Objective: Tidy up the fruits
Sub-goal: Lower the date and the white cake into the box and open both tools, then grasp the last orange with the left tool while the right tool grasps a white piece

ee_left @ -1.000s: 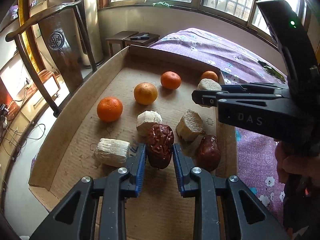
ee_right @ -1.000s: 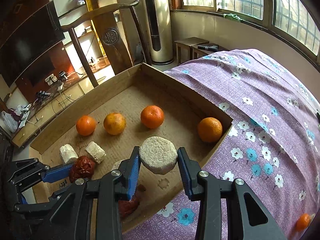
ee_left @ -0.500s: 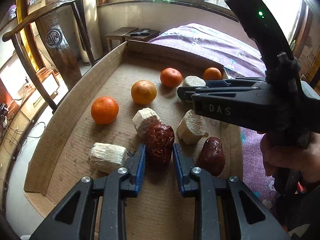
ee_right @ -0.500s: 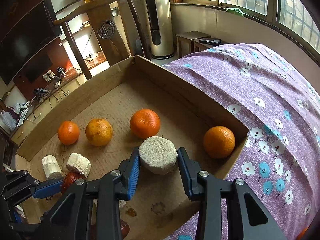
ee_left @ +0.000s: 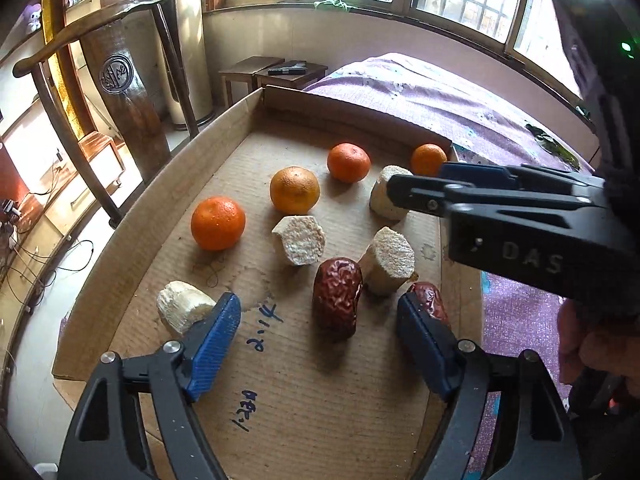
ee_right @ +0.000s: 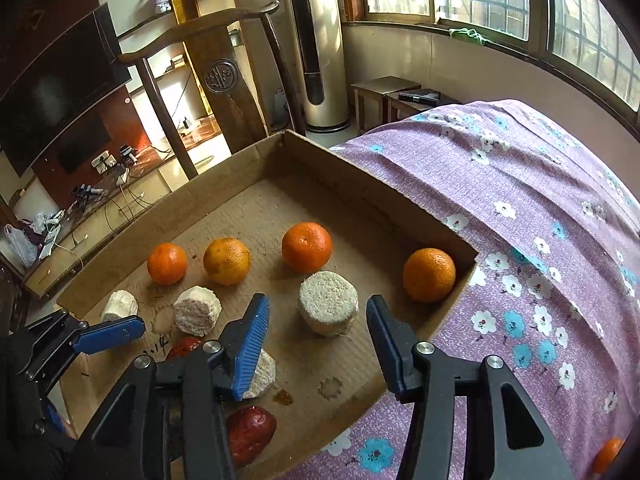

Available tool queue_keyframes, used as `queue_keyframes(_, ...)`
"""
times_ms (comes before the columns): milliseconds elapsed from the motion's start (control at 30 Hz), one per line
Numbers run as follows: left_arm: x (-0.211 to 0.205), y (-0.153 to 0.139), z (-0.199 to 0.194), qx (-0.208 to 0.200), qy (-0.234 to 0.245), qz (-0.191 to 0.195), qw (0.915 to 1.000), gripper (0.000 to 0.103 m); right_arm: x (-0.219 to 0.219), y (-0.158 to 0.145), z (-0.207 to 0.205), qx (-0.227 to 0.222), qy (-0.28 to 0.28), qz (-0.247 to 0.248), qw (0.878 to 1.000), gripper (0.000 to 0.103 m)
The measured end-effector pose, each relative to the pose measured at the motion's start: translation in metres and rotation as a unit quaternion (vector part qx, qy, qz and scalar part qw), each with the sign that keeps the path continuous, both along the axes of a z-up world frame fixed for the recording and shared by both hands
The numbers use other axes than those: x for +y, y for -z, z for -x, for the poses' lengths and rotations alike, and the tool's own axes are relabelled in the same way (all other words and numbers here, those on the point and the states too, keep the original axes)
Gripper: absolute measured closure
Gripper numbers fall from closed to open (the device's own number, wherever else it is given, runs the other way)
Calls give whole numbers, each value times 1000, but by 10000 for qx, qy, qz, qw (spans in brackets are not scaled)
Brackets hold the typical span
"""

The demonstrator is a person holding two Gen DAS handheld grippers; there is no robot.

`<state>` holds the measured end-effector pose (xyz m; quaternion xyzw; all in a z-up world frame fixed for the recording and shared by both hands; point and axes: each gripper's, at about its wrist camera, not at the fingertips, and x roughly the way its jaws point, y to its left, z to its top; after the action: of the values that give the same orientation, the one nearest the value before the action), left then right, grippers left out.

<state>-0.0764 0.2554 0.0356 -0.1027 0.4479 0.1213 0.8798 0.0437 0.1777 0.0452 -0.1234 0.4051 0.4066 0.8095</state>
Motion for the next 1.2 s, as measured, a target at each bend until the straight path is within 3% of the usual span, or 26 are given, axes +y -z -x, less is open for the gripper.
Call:
queue_keyframes(100,0,-4,2,-47,-49,-21,10000,23,-19,-11,7,-100,116,-131,9998,38)
queue_keyframes(600,-58,-29,-9,-354,383,-109,9986,15,-137,-28,38,-293,947,-220,9948,32)
queue_keyframes(1200,-196,-30,-59,-179,1729,137,9847,14,-320,-8,22,-131,2492,29,9684,31)
